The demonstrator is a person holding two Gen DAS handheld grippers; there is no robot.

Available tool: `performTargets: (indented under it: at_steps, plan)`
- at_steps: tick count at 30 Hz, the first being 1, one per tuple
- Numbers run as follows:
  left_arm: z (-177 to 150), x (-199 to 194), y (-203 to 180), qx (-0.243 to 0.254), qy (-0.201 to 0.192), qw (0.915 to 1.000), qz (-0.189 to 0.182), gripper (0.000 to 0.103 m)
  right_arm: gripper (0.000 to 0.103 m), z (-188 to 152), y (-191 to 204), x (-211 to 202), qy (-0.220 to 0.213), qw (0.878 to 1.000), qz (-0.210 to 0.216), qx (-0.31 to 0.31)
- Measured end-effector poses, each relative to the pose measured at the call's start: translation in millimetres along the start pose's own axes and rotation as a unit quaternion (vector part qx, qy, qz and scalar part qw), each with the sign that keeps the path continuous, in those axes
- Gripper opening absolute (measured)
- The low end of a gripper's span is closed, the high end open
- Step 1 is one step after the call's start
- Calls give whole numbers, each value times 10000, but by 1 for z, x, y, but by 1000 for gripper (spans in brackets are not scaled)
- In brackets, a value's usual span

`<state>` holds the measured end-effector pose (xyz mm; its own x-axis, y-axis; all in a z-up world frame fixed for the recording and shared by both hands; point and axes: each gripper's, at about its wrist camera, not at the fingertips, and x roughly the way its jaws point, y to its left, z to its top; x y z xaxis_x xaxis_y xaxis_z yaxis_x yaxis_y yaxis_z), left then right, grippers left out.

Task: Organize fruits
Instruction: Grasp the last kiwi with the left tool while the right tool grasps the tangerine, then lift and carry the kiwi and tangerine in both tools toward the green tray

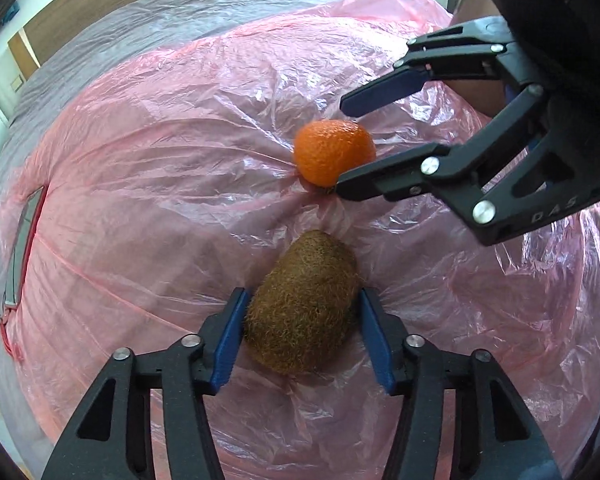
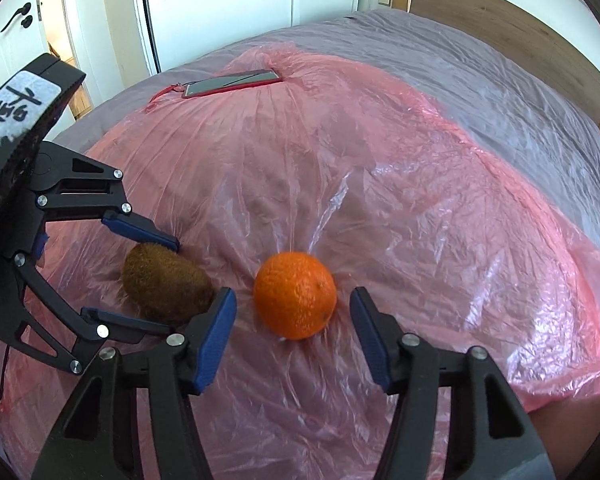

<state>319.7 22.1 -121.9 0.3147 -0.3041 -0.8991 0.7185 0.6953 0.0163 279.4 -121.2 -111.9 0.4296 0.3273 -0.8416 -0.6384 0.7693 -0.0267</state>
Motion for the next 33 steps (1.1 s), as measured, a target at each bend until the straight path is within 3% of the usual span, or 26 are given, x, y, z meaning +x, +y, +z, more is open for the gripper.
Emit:
performTargets:
  at_steps: [12, 15, 18, 33]
  plan:
    - [-4, -1, -3, -40, -47, 10000, -39, 47, 95, 4, 9, 20, 154, 9995, -150, -233]
    - [-6, -1, -3, -72, -67, 9999, -46, 47, 87, 4, 7, 23, 155, 9995, -165, -199]
    - [-8, 0, -3, -86, -78, 9999, -41, 47, 70, 2, 3, 26, 196, 9997, -98, -111]
    - [-9, -8, -1, -237, -168, 9996, 33, 46, 70, 5, -6, 13, 60, 9996, 120, 237]
